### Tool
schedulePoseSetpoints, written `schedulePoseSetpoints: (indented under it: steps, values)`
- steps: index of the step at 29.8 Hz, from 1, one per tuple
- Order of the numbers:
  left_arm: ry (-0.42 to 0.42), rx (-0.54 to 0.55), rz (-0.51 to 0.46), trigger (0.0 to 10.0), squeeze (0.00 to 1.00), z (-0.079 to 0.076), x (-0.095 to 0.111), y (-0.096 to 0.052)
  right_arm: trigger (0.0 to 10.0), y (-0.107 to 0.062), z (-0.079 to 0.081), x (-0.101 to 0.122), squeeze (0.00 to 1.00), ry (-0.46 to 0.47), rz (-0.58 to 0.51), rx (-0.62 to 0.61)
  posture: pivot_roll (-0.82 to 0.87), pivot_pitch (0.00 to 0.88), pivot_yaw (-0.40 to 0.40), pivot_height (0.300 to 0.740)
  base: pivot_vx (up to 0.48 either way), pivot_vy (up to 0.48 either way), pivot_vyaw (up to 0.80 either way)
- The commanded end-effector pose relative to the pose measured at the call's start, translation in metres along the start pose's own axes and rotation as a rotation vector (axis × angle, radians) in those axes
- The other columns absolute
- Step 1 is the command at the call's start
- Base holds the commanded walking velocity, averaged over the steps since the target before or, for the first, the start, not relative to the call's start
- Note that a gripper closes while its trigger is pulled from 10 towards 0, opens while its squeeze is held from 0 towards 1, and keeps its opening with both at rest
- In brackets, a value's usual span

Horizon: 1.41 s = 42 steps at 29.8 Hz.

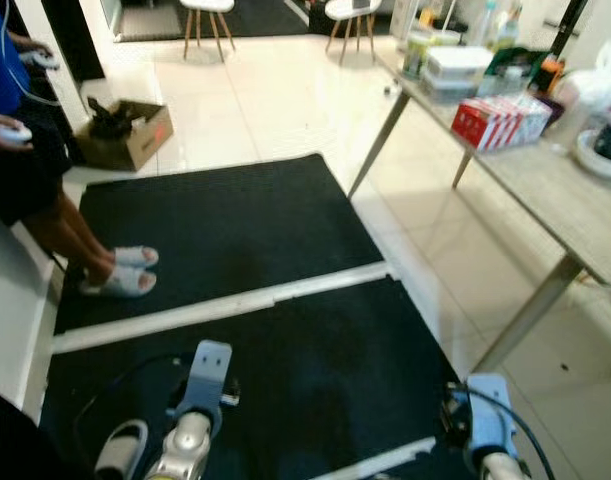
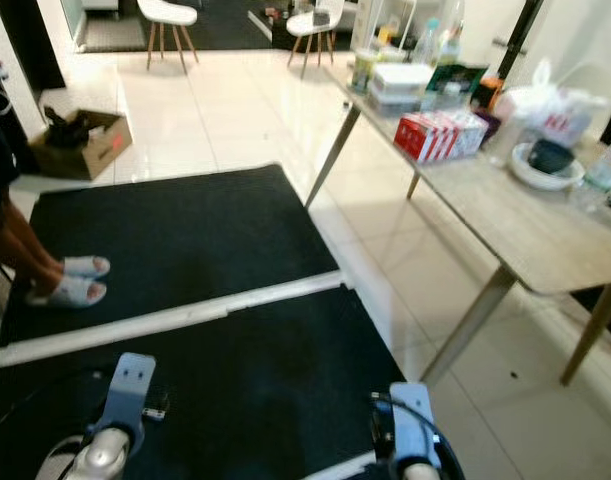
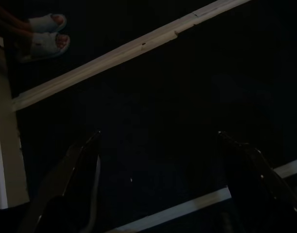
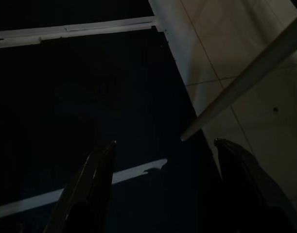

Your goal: Restocking fridge

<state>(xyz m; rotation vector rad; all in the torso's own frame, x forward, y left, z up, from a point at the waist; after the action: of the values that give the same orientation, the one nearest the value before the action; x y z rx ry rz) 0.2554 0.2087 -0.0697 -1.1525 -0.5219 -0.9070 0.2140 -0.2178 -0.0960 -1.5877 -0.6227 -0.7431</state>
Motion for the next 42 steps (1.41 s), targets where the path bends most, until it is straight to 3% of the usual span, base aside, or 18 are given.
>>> schedulePoseSetpoints:
  steps: [1,24,42]
  values:
    - [0.0,-0.008,0.004,10.0,0.0,-0.0031,0.0004,0.0002,10.0,0.0,-0.0059,0.0012,0.0,0.005,-0.005,-0.016,-0.04,0.0,-0.047,0.74,0.33,0.0,0.0]
    - [0.004,-0.009,0.02,10.0,0.0,-0.0028,-0.0052,-0.0012,10.0,-0.0004,-0.0046,0.0003,0.0,0.004,-0.003,-0.015,-0.04,0.0,-0.046,0.74,0.331,0.0,0.0]
    - [0.004,-0.007,0.032,10.0,0.0,-0.0021,-0.0084,-0.0017,10.0,-0.0008,-0.0052,-0.0008,0.0,0.016,-0.001,-0.017,-0.04,0.0,-0.046,0.74,0.48,0.0,0.0]
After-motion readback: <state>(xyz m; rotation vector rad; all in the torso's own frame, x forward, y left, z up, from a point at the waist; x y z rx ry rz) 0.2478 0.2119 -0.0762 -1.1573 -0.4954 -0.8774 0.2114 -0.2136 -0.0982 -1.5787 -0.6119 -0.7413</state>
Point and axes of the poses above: a point about 5 cm out from each wrist's last joint towards the gripper, its own y axis pointing out of the wrist towards the gripper, its own x axis along the axis of the wrist's last joint, z = x × y, the point moved 4 cm from there along y, pointing out of the wrist towards the gripper, and after that the axes turned 6 degrees about y, right-handed, at the moved point
